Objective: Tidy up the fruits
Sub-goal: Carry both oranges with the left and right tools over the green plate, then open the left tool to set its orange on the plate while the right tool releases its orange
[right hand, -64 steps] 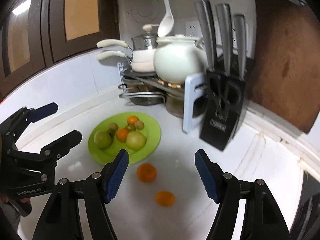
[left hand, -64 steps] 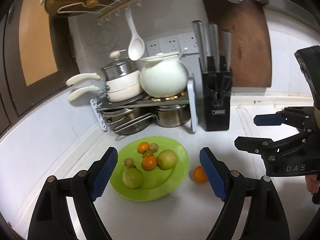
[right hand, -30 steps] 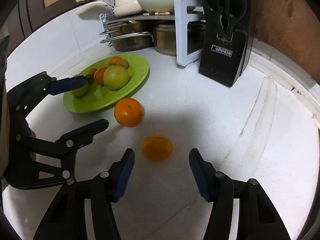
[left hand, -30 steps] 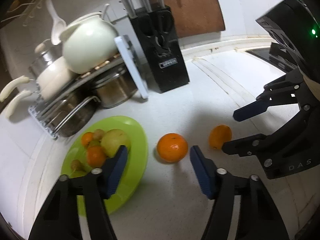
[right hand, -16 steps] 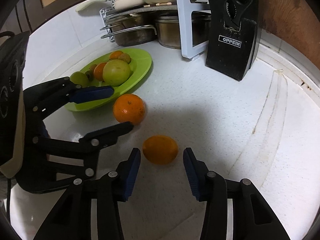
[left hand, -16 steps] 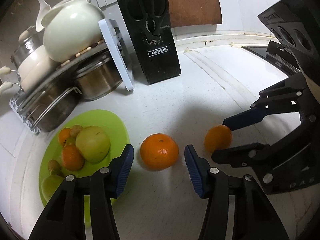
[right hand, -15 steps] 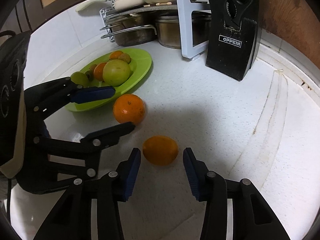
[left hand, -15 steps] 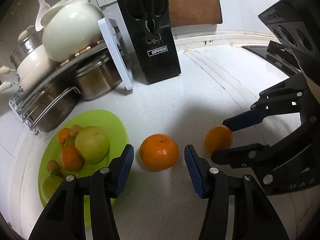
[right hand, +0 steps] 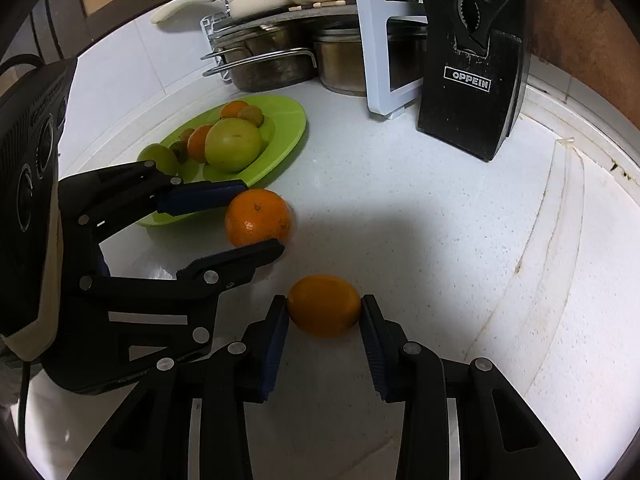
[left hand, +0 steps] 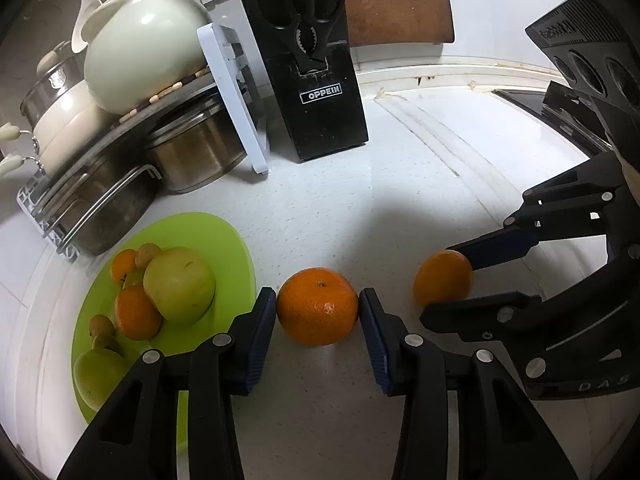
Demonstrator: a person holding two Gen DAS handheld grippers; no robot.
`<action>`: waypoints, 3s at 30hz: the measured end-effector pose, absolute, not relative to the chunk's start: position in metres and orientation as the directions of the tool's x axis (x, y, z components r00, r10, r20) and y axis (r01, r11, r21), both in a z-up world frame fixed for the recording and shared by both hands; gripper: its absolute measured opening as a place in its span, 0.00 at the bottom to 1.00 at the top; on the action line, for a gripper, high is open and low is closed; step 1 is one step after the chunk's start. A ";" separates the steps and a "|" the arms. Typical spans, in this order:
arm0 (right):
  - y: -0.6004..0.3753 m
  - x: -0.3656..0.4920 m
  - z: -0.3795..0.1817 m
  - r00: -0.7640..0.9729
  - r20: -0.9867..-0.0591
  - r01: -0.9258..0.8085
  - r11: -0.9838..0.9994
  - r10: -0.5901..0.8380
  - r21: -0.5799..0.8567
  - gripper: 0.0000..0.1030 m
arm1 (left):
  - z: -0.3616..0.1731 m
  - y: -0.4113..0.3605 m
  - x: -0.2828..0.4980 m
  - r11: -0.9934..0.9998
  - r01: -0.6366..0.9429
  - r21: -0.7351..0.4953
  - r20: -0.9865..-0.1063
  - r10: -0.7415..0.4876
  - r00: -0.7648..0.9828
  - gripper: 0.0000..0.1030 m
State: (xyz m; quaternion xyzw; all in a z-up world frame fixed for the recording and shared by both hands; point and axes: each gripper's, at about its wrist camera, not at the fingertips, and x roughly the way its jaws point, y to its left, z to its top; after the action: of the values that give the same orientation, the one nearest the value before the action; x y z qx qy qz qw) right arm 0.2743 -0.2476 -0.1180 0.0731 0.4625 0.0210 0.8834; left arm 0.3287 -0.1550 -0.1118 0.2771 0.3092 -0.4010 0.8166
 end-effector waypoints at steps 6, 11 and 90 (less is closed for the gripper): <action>-0.247 0.273 -0.117 0.579 -0.809 0.034 0.988 0.101 0.148 0.36 | -0.107 -0.150 0.328 0.581 0.793 0.182 -0.725 -0.466 0.507 0.41; -0.248 0.271 -0.112 0.590 -0.801 0.035 0.988 0.102 0.151 0.36 | -0.098 -0.140 0.324 0.623 0.766 0.158 -0.716 -0.461 0.523 0.41; -0.195 0.400 -0.033 0.685 -0.697 -0.176 0.977 0.212 0.124 0.36 | -0.033 -0.048 0.439 0.912 0.410 -0.020 -0.724 -0.296 0.623 0.41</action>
State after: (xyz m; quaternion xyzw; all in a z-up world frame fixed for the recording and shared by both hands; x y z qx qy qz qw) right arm 0.4005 -0.1954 -0.0332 0.0235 0.3824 0.1055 0.9176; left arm 0.4388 -0.0480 -0.0325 0.0735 0.3874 -0.1964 0.8978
